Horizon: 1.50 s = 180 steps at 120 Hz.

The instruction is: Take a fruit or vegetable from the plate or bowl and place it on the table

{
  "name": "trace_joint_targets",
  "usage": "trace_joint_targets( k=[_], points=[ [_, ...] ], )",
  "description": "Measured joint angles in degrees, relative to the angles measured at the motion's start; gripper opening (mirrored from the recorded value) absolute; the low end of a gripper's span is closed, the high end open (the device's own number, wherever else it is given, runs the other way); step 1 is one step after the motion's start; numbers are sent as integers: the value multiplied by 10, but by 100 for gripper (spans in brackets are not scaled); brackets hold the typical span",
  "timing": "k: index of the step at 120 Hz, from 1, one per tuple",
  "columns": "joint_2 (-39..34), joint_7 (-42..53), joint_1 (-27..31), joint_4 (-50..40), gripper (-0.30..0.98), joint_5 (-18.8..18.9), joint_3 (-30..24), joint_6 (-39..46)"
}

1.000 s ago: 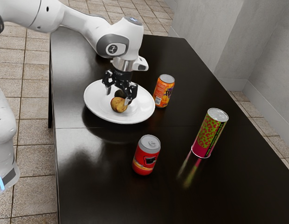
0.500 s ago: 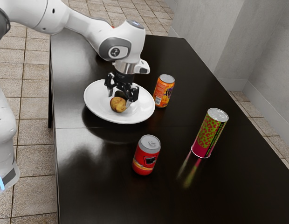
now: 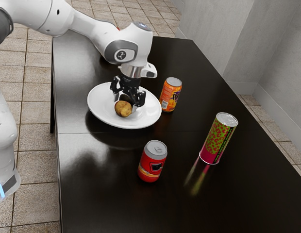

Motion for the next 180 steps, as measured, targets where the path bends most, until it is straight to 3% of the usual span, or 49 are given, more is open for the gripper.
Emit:
trace_joint_targets(
  k=[134,180],
  points=[
    [11,2,-1,-4,69,-4,-4,10],
    [11,-3,-1,-4,39,-1,-3,10]
  ],
)
